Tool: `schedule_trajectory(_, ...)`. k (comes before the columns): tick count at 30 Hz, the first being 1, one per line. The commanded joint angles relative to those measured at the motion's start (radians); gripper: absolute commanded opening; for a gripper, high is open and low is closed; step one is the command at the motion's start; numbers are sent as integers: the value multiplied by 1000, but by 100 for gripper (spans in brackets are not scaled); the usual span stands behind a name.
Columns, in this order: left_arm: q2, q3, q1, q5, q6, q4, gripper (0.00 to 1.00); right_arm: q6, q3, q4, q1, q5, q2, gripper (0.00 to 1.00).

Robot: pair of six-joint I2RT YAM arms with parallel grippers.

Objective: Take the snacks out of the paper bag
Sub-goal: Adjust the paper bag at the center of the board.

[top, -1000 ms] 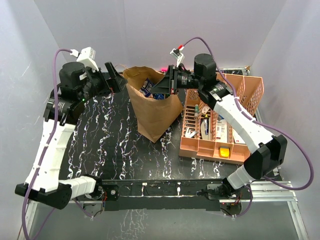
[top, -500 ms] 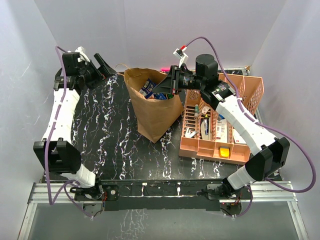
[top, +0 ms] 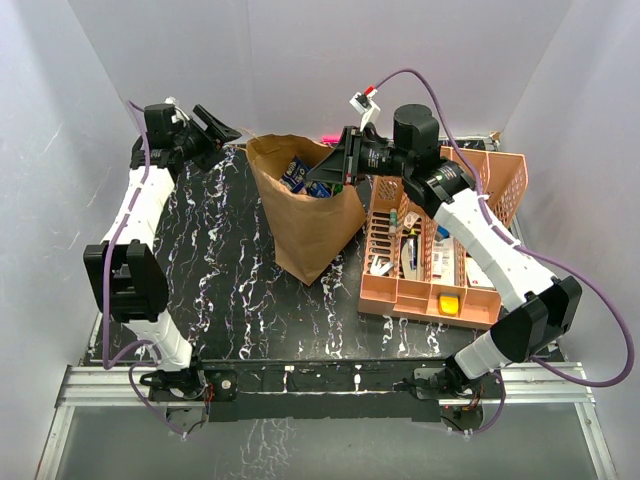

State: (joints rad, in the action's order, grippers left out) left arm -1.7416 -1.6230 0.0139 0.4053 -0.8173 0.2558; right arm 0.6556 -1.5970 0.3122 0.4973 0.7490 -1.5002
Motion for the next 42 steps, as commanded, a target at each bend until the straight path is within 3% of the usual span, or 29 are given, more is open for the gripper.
schedule_trajectory(1,-7,11,2,-29,-88,-60,68,4,-81,-45,4,-7,16,8)
schedule_trajectory(4,-57,-6,2,-23,-107,-71,61,9,-101,-43,3,-12,-3,8)
schedule_trajectory(10,-183,-137,2,-1,-81,-66,34,-3,-166,-20,-4,-22,-60,8)
schedule_trajectory(14,-237,-247,7,3,-43,-26,1,-33,-250,20,-35,-29,-115,8)
schedule_trajectory(17,-244,-294,27,6,-34,-37,0,-51,-321,33,-89,-45,-161,8)
schedule_trajectory(21,-238,-443,58,-5,45,70,0,-63,-449,34,-172,-56,-266,8)
schedule_trajectory(24,-178,-439,60,25,80,88,0,-74,-584,14,-226,-48,-368,8)
schedule_trajectory(31,102,-180,59,56,86,65,0,11,-871,-158,-318,79,-627,8)
schedule_trajectory(38,450,232,48,97,5,28,0,219,-945,-452,-314,217,-765,7)
schedule_trajectory(42,584,410,-18,117,-43,24,0,195,-903,-449,-282,135,-703,7)
